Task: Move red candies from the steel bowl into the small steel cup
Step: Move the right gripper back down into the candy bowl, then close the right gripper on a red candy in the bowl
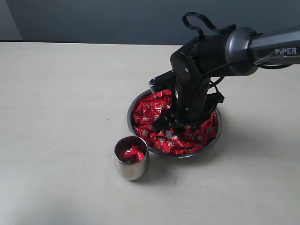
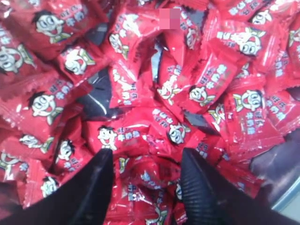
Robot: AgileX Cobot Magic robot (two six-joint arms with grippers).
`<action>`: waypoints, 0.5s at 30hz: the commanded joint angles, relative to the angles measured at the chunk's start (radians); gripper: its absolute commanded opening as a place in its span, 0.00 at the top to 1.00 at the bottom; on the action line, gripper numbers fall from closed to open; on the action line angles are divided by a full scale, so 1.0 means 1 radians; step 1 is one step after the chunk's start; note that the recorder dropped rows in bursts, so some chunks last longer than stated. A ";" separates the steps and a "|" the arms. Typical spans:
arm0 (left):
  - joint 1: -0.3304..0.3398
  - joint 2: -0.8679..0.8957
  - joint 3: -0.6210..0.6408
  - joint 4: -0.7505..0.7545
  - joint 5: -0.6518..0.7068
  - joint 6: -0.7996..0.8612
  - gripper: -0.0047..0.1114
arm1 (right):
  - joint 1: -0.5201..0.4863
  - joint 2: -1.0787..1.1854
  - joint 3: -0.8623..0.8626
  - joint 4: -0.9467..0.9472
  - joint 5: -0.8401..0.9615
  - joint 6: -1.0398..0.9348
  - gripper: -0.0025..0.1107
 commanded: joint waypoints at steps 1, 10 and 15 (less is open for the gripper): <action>-0.005 -0.005 0.005 -0.006 -0.010 -0.001 0.96 | -0.006 0.005 -0.003 -0.006 -0.008 -0.006 0.58; -0.005 -0.005 0.005 -0.006 -0.010 -0.001 0.96 | -0.006 0.007 -0.003 -0.024 -0.013 -0.006 0.73; -0.005 -0.005 0.005 -0.006 -0.010 -0.001 0.96 | -0.006 0.007 -0.003 -0.024 -0.009 -0.006 0.73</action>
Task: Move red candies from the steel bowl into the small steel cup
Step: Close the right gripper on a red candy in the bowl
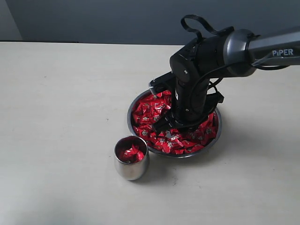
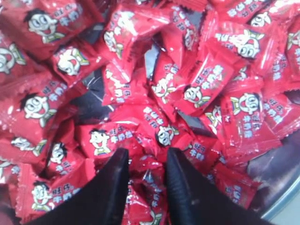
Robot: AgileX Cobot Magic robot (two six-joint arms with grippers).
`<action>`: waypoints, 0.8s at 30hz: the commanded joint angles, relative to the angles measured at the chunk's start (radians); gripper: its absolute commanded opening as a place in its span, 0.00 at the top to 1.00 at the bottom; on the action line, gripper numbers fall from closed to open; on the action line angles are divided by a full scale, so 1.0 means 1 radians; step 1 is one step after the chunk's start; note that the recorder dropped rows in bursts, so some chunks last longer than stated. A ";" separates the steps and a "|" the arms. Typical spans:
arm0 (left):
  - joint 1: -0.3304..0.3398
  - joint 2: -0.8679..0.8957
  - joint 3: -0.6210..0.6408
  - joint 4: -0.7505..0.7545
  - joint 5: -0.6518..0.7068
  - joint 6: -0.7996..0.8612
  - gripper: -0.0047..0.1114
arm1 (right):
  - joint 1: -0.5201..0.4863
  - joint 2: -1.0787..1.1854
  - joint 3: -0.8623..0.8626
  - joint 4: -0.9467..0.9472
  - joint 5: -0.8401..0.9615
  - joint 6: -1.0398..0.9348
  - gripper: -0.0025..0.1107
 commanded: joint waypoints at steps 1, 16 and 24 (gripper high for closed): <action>-0.005 -0.005 0.005 -0.006 -0.010 -0.001 0.96 | -0.006 0.001 -0.003 -0.009 -0.005 -0.003 0.73; -0.005 -0.005 0.005 -0.006 -0.010 -0.001 0.96 | -0.006 0.001 -0.003 -0.050 -0.005 -0.003 0.98; -0.005 -0.005 0.005 -0.006 -0.010 -0.001 0.96 | -0.006 -0.001 -0.003 -0.054 -0.003 -0.003 0.99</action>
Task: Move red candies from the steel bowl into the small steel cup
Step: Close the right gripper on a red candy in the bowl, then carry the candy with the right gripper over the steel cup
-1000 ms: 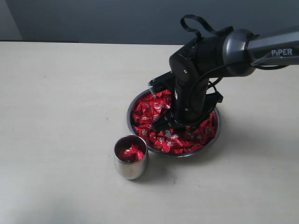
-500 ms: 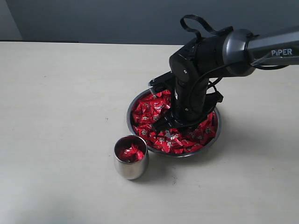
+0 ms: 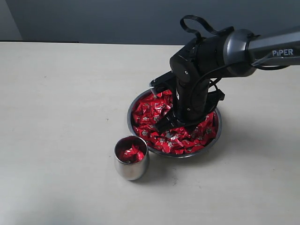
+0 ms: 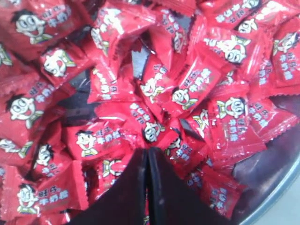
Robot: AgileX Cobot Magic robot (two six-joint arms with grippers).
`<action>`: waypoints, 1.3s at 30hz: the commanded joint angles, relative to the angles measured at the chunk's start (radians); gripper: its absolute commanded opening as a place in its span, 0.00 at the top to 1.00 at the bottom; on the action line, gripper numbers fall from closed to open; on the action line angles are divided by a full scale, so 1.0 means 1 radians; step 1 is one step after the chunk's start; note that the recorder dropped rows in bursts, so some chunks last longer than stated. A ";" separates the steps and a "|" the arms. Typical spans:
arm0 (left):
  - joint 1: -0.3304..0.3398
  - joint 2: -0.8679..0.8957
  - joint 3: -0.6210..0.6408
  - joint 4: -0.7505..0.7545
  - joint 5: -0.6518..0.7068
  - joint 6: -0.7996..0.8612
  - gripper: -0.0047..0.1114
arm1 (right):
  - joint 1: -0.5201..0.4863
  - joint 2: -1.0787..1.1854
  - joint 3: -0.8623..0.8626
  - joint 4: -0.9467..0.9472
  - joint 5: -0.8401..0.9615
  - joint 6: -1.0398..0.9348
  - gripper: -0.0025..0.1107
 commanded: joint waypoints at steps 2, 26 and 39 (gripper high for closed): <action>-0.005 -0.005 0.005 -0.006 -0.010 -0.001 0.96 | -0.006 -0.012 -0.003 -0.015 -0.001 -0.003 0.99; -0.005 -0.005 0.005 -0.006 -0.010 -0.001 0.96 | 0.058 -0.221 -0.003 0.017 -0.005 -0.022 0.99; -0.005 -0.005 0.005 -0.006 -0.010 -0.001 0.96 | 0.242 -0.228 -0.003 0.018 -0.060 -0.022 0.99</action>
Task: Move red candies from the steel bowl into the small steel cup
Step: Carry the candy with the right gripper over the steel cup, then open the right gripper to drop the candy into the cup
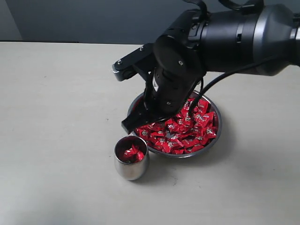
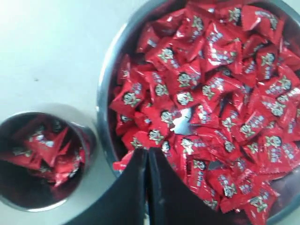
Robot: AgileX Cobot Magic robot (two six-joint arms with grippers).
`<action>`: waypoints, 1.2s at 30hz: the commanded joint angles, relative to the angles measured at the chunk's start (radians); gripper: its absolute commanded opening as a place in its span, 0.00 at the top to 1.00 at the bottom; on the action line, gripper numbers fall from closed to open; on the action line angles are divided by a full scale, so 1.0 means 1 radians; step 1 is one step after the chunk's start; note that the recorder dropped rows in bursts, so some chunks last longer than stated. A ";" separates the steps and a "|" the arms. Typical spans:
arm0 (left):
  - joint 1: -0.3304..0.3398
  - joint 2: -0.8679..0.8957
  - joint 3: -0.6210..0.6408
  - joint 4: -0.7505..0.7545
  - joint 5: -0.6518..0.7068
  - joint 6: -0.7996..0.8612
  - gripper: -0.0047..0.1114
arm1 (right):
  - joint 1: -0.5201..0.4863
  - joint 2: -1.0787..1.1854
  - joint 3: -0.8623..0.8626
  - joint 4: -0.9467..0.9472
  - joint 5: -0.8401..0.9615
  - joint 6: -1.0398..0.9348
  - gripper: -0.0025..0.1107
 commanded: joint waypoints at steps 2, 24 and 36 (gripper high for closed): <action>-0.005 -0.005 0.005 -0.006 -0.010 -0.001 0.96 | 0.060 -0.010 -0.003 0.008 -0.047 -0.008 0.99; -0.005 -0.005 0.005 -0.006 -0.010 -0.001 0.96 | 0.091 0.021 -0.003 0.136 -0.099 -0.067 0.99; -0.005 -0.005 0.005 -0.006 -0.010 -0.001 0.96 | 0.091 0.021 -0.003 0.145 -0.098 -0.081 0.98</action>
